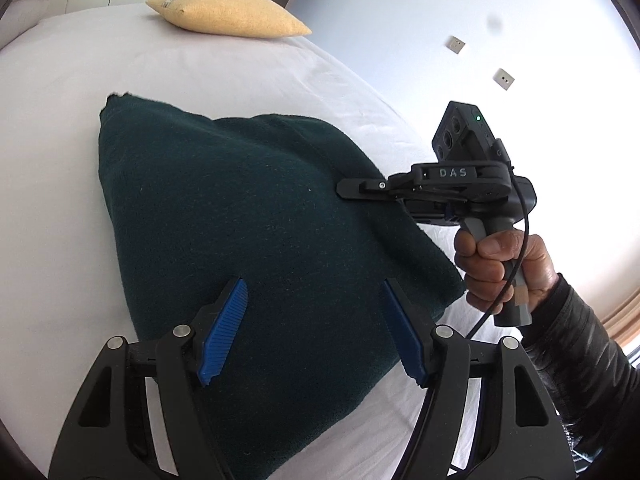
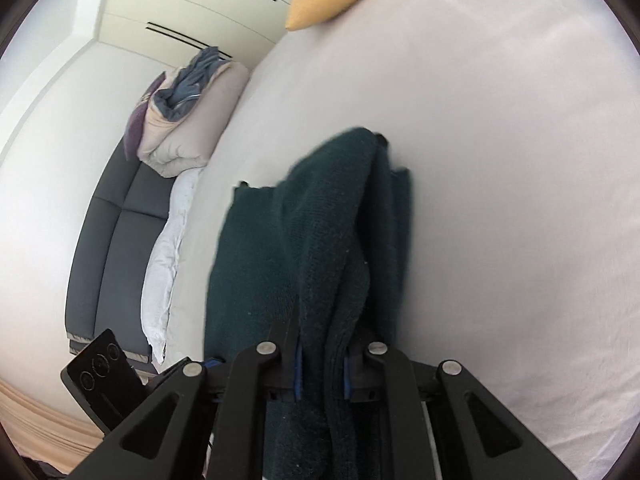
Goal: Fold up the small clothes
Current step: 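Grip the folded bundle with the right tool while the left tool opens and releases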
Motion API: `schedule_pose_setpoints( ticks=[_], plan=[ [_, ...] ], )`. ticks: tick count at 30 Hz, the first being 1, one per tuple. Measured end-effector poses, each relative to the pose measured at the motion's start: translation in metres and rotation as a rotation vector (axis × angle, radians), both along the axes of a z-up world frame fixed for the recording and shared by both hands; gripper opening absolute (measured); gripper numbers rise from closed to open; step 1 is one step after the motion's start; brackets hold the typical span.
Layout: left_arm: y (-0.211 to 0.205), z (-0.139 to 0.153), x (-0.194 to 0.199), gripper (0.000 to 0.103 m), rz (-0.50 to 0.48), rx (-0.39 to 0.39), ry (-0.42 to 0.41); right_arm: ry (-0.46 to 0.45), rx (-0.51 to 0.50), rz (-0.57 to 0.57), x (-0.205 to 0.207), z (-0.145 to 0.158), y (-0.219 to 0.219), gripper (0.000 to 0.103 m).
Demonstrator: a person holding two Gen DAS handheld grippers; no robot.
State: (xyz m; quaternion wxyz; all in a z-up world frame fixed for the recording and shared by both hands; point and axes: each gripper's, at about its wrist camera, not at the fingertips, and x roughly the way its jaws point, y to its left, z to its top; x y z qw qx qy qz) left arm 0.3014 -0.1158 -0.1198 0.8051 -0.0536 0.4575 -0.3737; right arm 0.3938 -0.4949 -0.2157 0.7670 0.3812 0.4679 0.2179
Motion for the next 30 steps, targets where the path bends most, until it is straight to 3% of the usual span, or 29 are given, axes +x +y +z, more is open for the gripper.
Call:
schedule_pose_setpoints(
  ticks=[5,9,11,16,21,26,30],
  plan=[
    [-0.002,-0.002,0.0,0.067,-0.004,0.009,0.008,-0.008,0.033,-0.051,-0.007,0.0,-0.001,0.016],
    [0.0,-0.001,0.003,0.067,0.004,-0.011,0.02,0.002,0.051,-0.049,-0.024,0.007,0.001,0.032],
    [0.001,0.0,0.003,0.067,0.008,-0.018,0.017,-0.004,0.036,-0.041,-0.033,0.01,0.002,0.034],
    [0.003,-0.001,0.005,0.067,0.006,-0.011,0.014,0.013,-0.001,-0.036,-0.053,0.01,0.003,0.016],
    [-0.002,-0.002,0.005,0.067,-0.024,0.022,0.02,0.009,0.006,-0.054,-0.072,0.008,-0.001,0.014],
    [-0.016,-0.013,0.007,0.067,-0.071,0.07,0.059,0.023,0.048,-0.091,-0.067,-0.007,-0.012,0.014],
    [-0.021,-0.021,0.009,0.067,-0.076,0.088,0.052,0.007,0.02,-0.07,-0.061,-0.006,-0.009,0.014]
  ],
)
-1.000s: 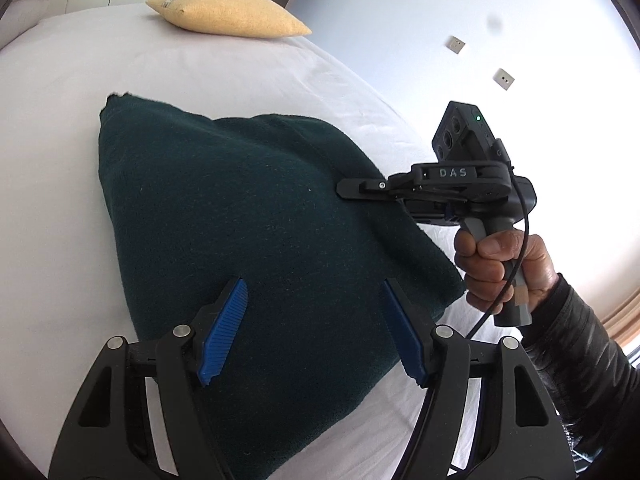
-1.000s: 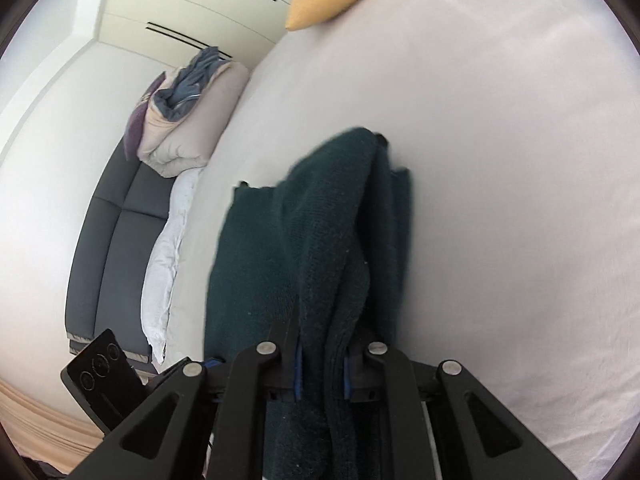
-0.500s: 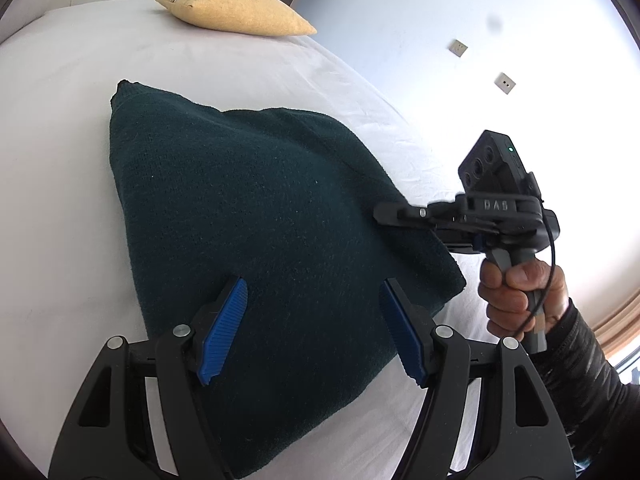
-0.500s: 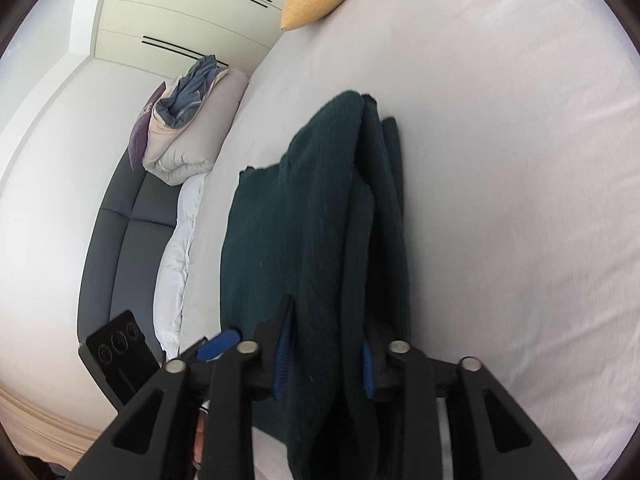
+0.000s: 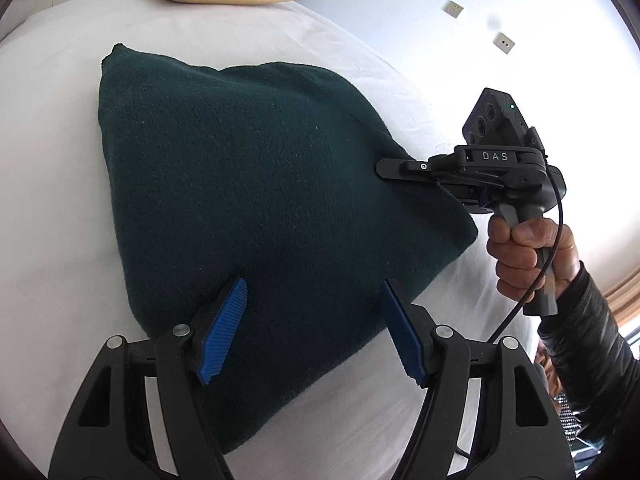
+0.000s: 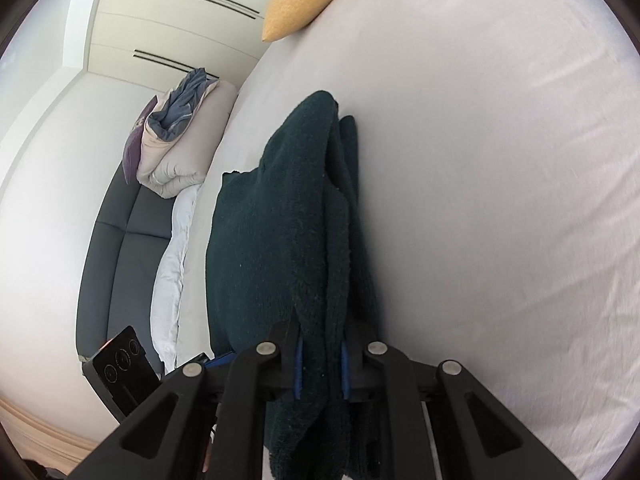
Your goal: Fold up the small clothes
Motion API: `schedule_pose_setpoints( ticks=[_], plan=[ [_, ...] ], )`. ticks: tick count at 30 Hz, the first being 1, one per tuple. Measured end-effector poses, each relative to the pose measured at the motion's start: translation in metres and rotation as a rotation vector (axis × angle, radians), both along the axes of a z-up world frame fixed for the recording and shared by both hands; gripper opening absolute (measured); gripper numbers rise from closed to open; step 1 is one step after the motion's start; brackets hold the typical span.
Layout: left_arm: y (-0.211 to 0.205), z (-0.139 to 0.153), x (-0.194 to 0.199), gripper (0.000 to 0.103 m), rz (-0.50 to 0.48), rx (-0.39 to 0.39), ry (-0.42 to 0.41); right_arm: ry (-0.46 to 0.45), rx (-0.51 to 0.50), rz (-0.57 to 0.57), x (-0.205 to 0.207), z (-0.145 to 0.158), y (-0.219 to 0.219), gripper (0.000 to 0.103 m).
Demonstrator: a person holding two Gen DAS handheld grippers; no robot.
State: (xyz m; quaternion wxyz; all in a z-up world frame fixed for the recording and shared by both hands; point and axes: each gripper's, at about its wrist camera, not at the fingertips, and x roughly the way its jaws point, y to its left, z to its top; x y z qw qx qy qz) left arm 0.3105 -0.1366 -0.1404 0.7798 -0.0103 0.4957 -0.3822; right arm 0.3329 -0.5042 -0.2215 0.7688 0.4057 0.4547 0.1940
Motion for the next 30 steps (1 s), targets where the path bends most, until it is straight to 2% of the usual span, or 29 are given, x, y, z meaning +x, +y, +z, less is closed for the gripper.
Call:
schedule_pose_setpoints(
  ticks=[4,6,9,12,14,16,17,18,22,26,30],
  plan=[
    [-0.002,-0.004,0.0,0.067,0.015,-0.01,0.009,-0.013,0.096,-0.02,-0.004,-0.015,-0.009,0.013],
    [-0.006,-0.005,-0.005,0.067,0.001,0.005,-0.005,-0.019,0.102,-0.03,-0.008,-0.013,-0.009,0.017],
    [-0.002,-0.006,-0.007,0.067,-0.014,0.003,-0.002,-0.027,0.044,-0.068,-0.019,0.002,-0.014,0.034],
    [0.005,-0.003,-0.009,0.068,-0.036,-0.015,0.004,-0.036,-0.097,-0.118,-0.031,0.023,-0.02,0.057],
    [0.018,0.005,-0.007,0.068,-0.009,-0.04,-0.019,-0.064,-0.083,-0.121,-0.034,0.033,-0.023,0.058],
    [0.041,0.01,0.0,0.068,0.054,-0.086,-0.037,-0.087,-0.068,-0.107,-0.032,0.04,-0.024,0.065],
    [0.05,0.012,0.008,0.072,0.091,-0.1,-0.034,-0.09,-0.067,-0.099,-0.03,0.041,-0.023,0.067],
    [0.057,0.012,0.017,0.076,0.134,-0.103,-0.026,-0.084,-0.063,-0.086,-0.024,0.04,-0.021,0.068],
    [0.072,0.006,0.057,0.076,0.242,-0.139,0.047,-0.046,-0.033,-0.06,0.001,0.032,-0.01,0.068],
    [0.06,-0.012,0.093,0.077,0.269,-0.159,0.166,0.0,0.016,-0.052,0.02,0.013,-0.006,0.067],
    [0.049,-0.038,0.124,0.077,0.274,-0.122,0.278,0.011,0.006,-0.022,0.031,0.008,0.005,0.053]
  ],
)
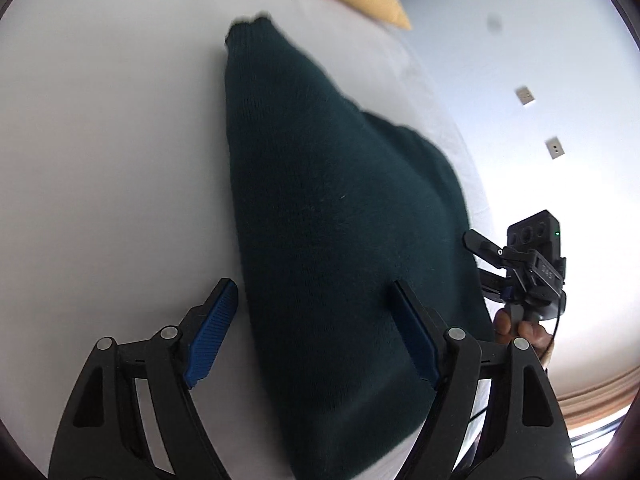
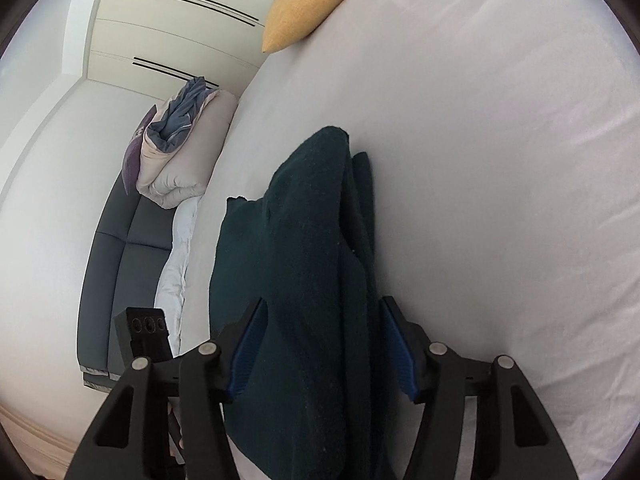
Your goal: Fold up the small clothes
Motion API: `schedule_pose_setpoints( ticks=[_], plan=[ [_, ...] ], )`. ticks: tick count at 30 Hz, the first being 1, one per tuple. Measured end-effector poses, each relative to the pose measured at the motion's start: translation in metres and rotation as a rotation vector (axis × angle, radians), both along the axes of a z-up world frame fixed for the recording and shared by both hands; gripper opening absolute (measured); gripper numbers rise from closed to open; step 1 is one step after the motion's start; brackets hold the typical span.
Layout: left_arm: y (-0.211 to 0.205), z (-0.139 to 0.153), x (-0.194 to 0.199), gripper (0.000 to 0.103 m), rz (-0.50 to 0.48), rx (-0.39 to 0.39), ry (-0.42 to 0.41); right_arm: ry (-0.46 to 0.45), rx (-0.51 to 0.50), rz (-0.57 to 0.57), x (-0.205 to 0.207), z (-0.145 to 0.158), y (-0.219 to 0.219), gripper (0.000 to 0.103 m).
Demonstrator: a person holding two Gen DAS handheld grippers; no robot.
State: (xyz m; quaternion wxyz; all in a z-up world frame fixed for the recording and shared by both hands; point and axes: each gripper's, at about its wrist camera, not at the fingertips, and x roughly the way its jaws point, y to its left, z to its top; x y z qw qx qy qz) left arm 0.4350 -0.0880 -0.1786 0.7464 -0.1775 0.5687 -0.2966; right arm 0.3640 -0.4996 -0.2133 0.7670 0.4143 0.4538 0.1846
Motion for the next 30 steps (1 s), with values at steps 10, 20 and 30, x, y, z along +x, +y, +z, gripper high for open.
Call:
schedule_pose_setpoints(
  ticks=[10,20,30],
  plan=[
    [-0.035,0.012,0.009,0.056,-0.02,0.144,-0.036,0.011,-0.091,0.016,0.002,-0.003,0.012,0.029],
    [-0.063,0.04,-0.023,0.04,-0.063,0.326,-0.223,-0.062,-0.349,0.008,-0.011,0.035,0.039,0.024],
    [-0.043,0.072,-0.059,0.037,-0.058,0.347,-0.295,-0.151,-0.49,0.015,-0.048,0.086,0.084,0.023]
  ],
)
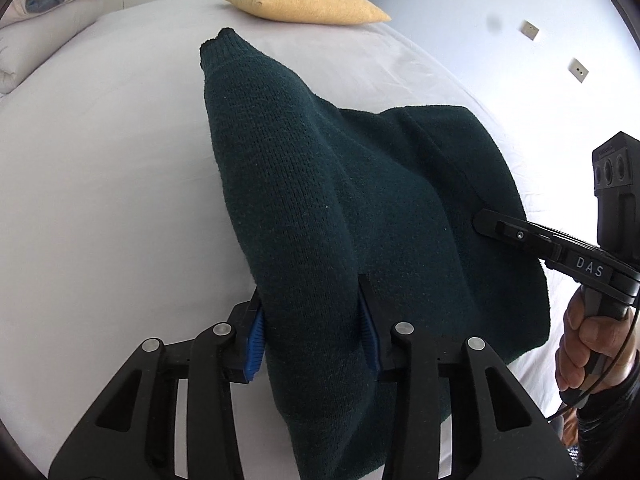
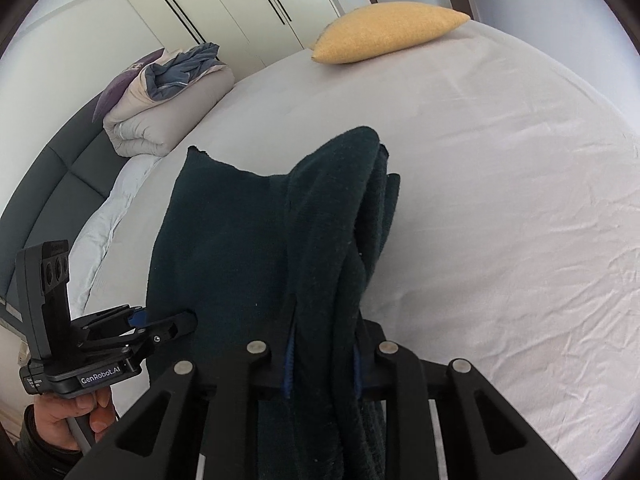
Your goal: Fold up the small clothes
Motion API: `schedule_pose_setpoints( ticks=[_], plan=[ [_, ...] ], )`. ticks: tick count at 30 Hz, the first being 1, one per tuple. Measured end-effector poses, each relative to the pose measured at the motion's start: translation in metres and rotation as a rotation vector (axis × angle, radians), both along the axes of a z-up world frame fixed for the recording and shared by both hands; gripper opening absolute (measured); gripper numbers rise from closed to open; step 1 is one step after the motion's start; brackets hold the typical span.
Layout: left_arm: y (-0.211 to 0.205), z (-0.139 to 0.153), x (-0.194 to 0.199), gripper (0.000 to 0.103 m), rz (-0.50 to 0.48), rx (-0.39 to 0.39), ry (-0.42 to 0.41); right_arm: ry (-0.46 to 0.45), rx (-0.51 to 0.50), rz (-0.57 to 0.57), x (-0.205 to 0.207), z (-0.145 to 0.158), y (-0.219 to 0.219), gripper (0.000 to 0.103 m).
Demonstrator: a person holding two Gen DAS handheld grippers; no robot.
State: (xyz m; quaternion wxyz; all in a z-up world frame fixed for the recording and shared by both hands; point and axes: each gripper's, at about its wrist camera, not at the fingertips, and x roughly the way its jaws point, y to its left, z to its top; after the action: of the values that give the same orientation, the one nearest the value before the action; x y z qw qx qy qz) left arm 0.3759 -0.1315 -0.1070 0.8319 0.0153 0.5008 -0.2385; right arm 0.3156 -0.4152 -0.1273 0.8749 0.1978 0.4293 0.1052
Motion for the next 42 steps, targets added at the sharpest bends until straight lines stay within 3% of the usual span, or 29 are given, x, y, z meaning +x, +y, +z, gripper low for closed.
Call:
schedule_pose_setpoints(
  ticks=[10,20,28,32,35,36,42],
  plan=[
    [0.064,0.035,-0.055,0.037,0.052,0.024,-0.059,-0.028,0.04,0.068,-0.048,0.029,0.084,0.023],
    [0.131,-0.004,-0.079,0.037,0.126,0.049,0.022,0.038,0.071,0.127,-0.068,-0.001,0.167,0.023],
    [0.124,-0.031,-0.068,0.039,0.137,0.036,0.061,0.089,0.116,0.084,-0.065,-0.031,0.167,0.023],
    [0.122,-0.039,-0.065,0.048,0.135,0.011,0.054,0.091,0.15,0.078,-0.067,-0.048,0.16,0.026],
    [0.144,-0.041,-0.078,0.067,0.152,0.014,0.045,0.096,0.188,0.043,-0.07,-0.063,0.149,0.041],
    [0.154,-0.04,-0.083,0.069,0.162,0.009,0.045,0.092,0.201,0.038,-0.071,-0.064,0.146,0.045],
    [0.159,-0.034,-0.089,0.069,0.182,-0.057,-0.009,0.049,0.158,0.012,-0.086,-0.048,0.14,0.051]
  ],
)
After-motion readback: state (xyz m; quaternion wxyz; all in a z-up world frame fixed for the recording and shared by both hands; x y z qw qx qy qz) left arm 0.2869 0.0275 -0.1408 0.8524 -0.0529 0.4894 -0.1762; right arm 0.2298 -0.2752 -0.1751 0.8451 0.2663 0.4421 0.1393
